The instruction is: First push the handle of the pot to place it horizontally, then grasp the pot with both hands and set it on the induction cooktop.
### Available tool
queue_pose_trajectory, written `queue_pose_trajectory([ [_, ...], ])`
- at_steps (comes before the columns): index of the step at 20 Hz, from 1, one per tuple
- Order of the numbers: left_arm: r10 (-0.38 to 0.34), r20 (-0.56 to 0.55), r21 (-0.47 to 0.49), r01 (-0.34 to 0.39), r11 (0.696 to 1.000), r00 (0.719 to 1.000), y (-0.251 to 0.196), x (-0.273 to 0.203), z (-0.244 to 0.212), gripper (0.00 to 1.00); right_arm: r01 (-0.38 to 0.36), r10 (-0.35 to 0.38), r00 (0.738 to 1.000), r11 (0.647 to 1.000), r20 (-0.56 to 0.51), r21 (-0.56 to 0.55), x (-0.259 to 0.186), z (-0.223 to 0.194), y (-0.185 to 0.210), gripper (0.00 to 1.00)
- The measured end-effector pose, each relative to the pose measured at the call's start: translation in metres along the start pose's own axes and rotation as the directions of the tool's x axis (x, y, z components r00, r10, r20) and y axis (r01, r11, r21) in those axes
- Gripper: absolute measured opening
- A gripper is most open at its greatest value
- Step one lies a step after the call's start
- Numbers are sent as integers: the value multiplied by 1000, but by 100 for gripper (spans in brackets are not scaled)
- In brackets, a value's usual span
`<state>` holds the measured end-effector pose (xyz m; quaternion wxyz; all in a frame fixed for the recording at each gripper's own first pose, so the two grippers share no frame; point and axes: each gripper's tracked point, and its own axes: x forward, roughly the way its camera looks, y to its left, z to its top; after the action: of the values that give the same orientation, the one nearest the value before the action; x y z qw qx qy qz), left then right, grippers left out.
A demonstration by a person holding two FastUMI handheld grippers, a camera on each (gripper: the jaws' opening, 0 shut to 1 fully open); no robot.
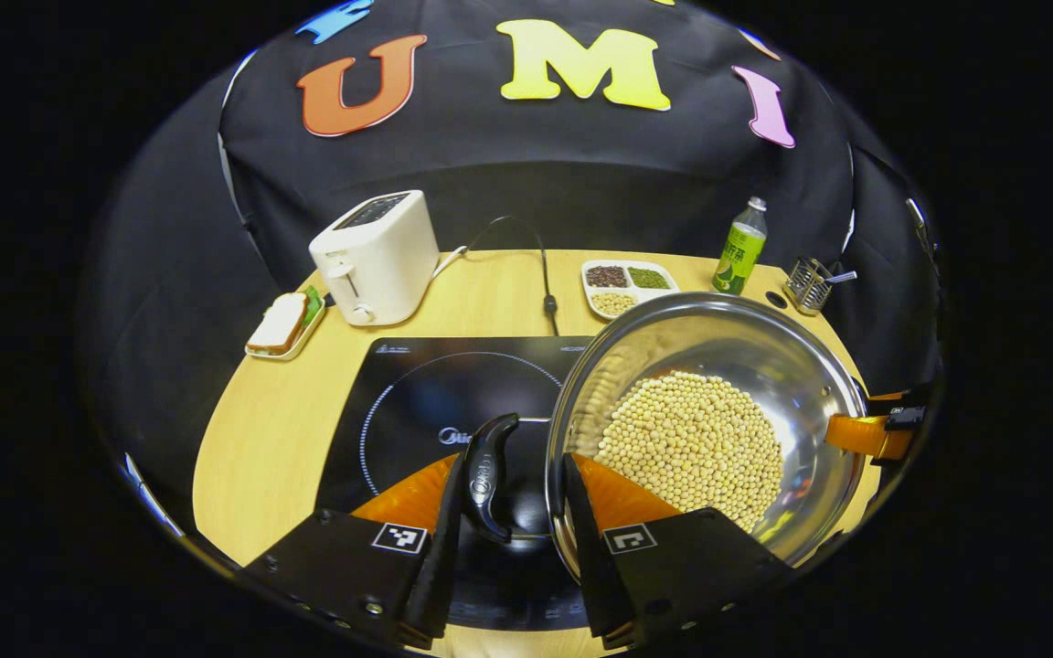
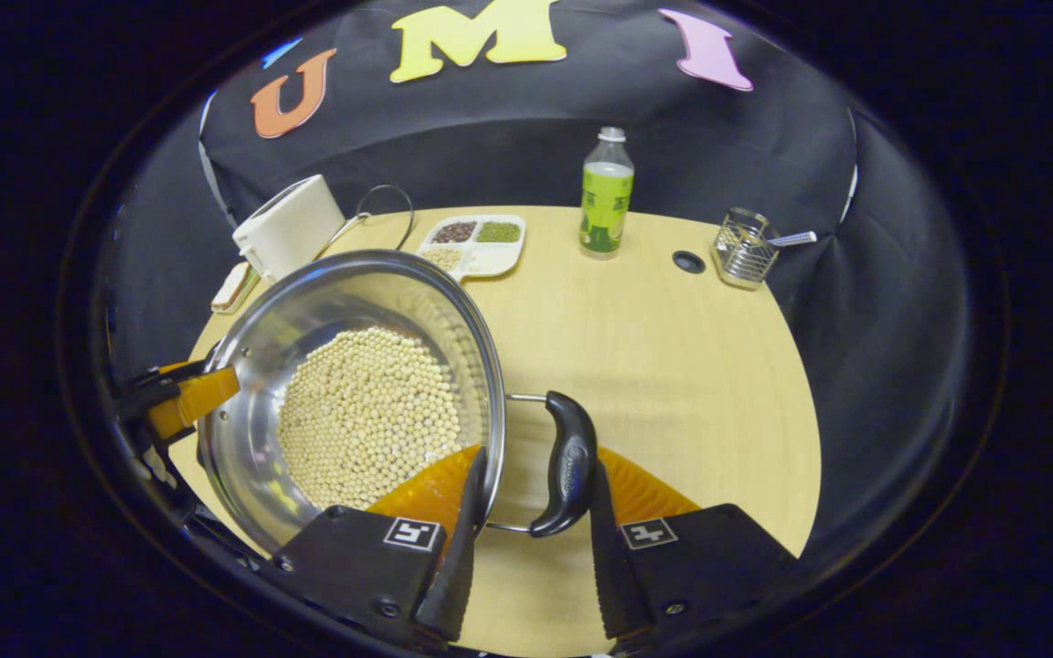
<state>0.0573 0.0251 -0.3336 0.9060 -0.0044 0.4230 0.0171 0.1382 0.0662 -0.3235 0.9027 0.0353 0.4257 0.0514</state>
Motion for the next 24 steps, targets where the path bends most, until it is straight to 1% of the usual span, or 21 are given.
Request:
queue_pose_trajectory([
  [8, 37, -5, 1, -37, 999, 999, 64, -6, -1, 55, -33, 33, 999, 999, -8, -3, 9, 2, 68, 56],
  [14, 50, -27, -7, -50, 999, 998, 109, 1, -2, 55, -42, 42, 999, 999, -23, -10, 22, 6, 114, 55],
  [15, 53, -30, -7, -53, 999, 998, 116, 4, -1, 60, -45, 45, 999, 999, -28, -14, 25, 7, 121, 55],
  [16, 57, -31, -7, -57, 998, 998, 124, 7, 0, 55, -48, 47, 998, 999, -31, -14, 27, 9, 128, 55],
  [22, 68, -45, -28, -69, 997, 997, 155, 20, 1, 55, -50, 48, 998, 998, -39, -34, 43, 21, 158, 55],
  [23, 69, -47, -26, -70, 997, 997, 159, 23, 2, 55, -48, 47, 998, 998, -39, -32, 46, 23, 162, 58],
  [24, 69, -49, -25, -70, 997, 996, 162, 27, 3, 55, -47, 45, 998, 998, -44, -32, 49, 24, 165, 55],
])
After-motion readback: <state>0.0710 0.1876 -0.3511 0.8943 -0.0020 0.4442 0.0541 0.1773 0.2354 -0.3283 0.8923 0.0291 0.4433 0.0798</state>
